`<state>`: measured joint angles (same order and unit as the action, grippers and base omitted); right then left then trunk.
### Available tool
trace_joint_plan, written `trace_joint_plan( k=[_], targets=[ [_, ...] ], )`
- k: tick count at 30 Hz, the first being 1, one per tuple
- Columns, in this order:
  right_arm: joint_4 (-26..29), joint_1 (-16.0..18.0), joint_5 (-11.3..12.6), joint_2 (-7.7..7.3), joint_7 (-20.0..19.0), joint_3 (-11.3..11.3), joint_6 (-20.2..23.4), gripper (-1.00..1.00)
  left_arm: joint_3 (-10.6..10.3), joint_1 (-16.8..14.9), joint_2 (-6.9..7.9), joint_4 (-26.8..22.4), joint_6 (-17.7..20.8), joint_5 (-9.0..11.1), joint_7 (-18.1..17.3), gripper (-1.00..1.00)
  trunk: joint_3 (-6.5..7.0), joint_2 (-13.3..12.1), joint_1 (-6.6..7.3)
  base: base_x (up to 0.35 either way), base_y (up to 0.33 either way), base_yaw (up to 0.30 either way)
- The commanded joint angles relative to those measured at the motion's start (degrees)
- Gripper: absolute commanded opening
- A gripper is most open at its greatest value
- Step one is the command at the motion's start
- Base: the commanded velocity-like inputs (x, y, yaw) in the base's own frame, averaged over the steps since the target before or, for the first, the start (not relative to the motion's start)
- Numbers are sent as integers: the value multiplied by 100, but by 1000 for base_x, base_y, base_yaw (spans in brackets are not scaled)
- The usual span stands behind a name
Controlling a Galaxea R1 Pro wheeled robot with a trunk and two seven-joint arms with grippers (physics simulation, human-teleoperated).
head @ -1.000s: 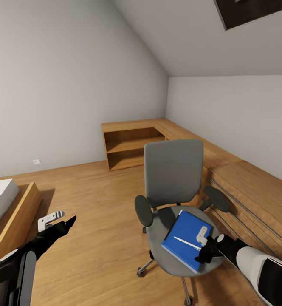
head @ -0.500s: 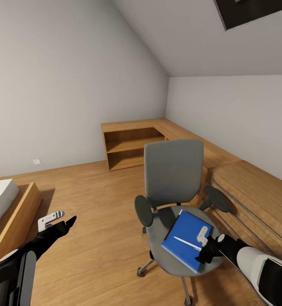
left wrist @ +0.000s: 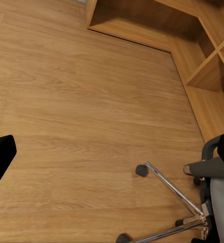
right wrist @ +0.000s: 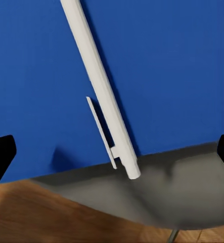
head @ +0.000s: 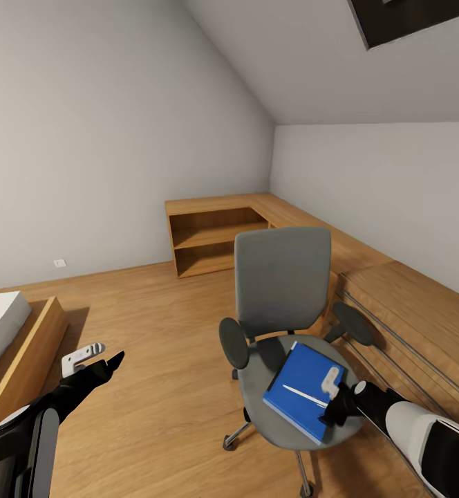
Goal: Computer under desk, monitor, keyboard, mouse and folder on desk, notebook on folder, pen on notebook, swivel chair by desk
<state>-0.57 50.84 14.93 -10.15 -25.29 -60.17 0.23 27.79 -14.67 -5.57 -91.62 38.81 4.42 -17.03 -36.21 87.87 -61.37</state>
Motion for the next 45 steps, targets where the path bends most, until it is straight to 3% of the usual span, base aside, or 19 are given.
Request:
trace_joint_plan(
  k=[1,12,45],
  targets=[
    [-4,5,60,1,35,-44,1,100,16,-5,-6,-5,48,45,-11,100,-5,3,0,0,0,0],
    [18,5,65,4,421,-52,-79,100,16,-5,-13,-5,48,50,-11,100,-5,3,0,0,0,0],
    [43,5,63,59,459,-87,-103,100,16,-6,-14,-5,48,49,-11,100,-5,3,0,0,0,0]
  ],
)
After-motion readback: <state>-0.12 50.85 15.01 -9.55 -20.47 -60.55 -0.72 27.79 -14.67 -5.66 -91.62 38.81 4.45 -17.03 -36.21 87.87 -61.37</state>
